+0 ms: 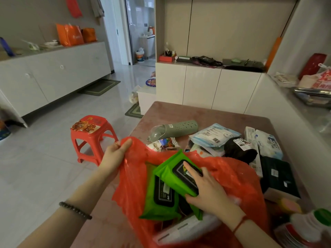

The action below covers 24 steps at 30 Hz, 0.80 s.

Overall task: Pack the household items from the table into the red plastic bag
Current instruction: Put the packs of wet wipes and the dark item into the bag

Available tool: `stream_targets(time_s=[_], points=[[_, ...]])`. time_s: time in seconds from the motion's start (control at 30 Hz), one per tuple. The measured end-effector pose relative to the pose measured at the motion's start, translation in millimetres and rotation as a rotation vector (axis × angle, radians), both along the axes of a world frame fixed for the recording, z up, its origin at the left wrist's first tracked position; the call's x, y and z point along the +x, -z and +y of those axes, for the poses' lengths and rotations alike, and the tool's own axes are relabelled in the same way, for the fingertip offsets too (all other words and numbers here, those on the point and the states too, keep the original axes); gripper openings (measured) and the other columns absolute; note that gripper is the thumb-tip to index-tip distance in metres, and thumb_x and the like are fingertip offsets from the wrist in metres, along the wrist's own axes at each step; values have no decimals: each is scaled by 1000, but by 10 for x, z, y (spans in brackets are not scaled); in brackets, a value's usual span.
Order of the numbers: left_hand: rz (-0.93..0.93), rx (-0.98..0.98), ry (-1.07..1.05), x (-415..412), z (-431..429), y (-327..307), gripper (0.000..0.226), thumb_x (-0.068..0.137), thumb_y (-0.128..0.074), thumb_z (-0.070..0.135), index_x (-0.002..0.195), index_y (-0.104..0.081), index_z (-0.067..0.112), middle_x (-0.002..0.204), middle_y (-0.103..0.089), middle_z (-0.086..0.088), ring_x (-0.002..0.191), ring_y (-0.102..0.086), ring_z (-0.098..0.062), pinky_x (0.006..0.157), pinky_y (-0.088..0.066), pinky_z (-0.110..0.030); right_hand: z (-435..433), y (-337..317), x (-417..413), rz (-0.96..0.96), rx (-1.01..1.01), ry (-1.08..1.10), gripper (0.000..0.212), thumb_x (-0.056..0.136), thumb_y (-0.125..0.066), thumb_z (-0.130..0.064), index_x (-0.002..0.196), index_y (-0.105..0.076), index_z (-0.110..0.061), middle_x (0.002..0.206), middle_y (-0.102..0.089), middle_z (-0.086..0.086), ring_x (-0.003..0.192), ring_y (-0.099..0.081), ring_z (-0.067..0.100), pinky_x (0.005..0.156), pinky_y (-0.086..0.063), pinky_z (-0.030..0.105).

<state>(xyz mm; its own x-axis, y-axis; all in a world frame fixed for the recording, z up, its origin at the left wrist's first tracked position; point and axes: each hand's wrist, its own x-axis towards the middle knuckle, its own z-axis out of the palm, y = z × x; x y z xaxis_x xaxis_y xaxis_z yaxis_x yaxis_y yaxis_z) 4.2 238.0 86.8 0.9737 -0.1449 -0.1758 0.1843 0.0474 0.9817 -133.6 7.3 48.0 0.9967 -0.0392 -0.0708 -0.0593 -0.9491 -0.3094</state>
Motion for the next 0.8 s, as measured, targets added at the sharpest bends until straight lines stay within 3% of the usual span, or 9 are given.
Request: stream_targets(time_s=[0.17,0.23,0.27,0.33,0.4,0.5,0.6,0.7,0.8], points=[[-77,-141,-87,46,22,-380,21,91,-53,28,78,-61,14,58,-68,6,56,-65,-6,60,-56,-20,21,-14,-116,133,-145,-82,94,78,-49,-65,142,17,-44,154,-6,6,142,-9,27,115,-15,44],[-57,-95,-43,25,-11,-403,19,91,-54,30,84,-62,14,73,-69,0,69,-65,-12,70,-56,-26,-33,-52,-103,93,-136,-60,88,71,-24,-81,146,1,-42,157,-6,2,145,-7,24,116,-10,45],[-40,-83,-31,12,-20,-395,20,91,-54,31,87,-63,14,79,-67,-3,74,-65,-16,72,-56,-27,-78,-82,-97,-2,-117,-18,84,71,-17,-80,144,-18,-40,155,-18,1,143,-17,24,115,-14,45],[-21,-42,4,-27,-4,-355,20,91,-53,30,87,-64,14,83,-67,-5,76,-64,-17,69,-57,-27,-240,-120,-86,-315,-93,71,54,85,-39,-62,125,-53,-29,132,-50,5,123,-49,28,103,-35,45],[-36,116,53,-49,63,-260,22,90,-54,31,86,-64,12,84,-67,-11,69,-65,-16,66,-55,-28,-456,-108,-125,-534,-132,154,39,74,-73,-25,110,-60,-20,106,-59,7,97,-62,29,84,-50,41],[-62,391,132,-60,208,-106,27,90,-53,32,99,-62,8,93,-68,-14,73,-67,-22,74,-55,-38,-705,-82,-310,-431,-214,316,61,58,-83,-10,114,-57,-13,100,-57,11,86,-62,29,70,-53,38],[-8,627,168,-18,357,-6,37,91,-52,33,113,-60,4,103,-67,-16,91,-65,-31,92,-50,-48,-940,-15,-463,-176,-328,461,62,69,-76,-23,125,-51,-15,115,-56,13,102,-58,31,80,-50,42],[19,792,199,-7,406,55,48,89,-53,36,126,-52,5,116,-62,-16,100,-61,-32,95,-49,-46,-1106,-34,-562,51,44,507,16,88,-54,-23,96,-64,-13,93,-67,8,85,-65,24,74,-54,39],[-259,894,137,-134,295,30,53,88,-57,33,132,-42,8,129,-53,-14,104,-55,-26,91,-47,-39,-1175,-172,-582,9,356,518,21,95,-48,-16,92,-66,-8,82,-69,14,71,-65,25,67,-53,38]])
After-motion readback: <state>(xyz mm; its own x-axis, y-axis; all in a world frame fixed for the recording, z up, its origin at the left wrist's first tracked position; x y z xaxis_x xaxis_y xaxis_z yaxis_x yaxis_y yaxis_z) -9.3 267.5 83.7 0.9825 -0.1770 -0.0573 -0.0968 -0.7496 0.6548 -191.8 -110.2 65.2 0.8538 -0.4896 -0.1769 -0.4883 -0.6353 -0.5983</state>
